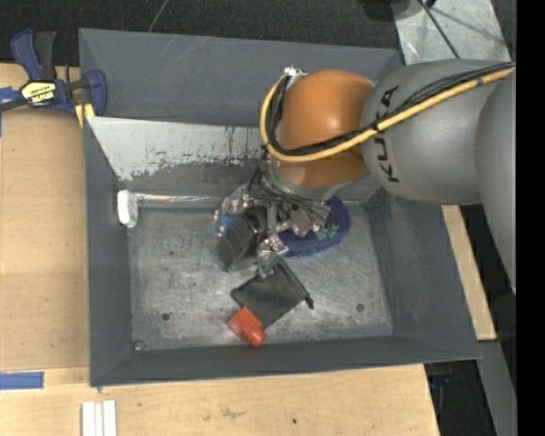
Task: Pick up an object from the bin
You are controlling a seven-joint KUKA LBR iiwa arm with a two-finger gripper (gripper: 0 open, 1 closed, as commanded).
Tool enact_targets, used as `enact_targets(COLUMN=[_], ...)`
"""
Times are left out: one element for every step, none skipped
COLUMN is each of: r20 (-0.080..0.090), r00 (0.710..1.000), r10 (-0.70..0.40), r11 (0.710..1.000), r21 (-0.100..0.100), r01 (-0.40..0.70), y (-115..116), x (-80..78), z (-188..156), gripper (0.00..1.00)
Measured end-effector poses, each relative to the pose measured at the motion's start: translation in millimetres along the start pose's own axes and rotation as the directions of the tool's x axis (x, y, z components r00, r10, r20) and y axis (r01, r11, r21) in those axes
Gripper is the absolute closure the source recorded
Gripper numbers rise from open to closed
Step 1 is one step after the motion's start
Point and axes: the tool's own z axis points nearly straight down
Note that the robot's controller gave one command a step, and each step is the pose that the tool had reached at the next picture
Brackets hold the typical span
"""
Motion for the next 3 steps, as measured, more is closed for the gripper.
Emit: enact_targets(r20=[0.003, 0.002, 0.004], r00=[0.999, 0.998, 0.998], r10=[-0.051, -0.069, -0.067], r11=[0.999, 0.998, 0.998], r21=[0.002, 0.003, 0.004], r01=[0.051, 0.069, 0.067], y=[-2.5, -2.8, -4.3], x=[-1.7, -1.6, -2.1], z=[0.2, 0.4, -2.2], gripper=[0.00, 0.00, 1.00])
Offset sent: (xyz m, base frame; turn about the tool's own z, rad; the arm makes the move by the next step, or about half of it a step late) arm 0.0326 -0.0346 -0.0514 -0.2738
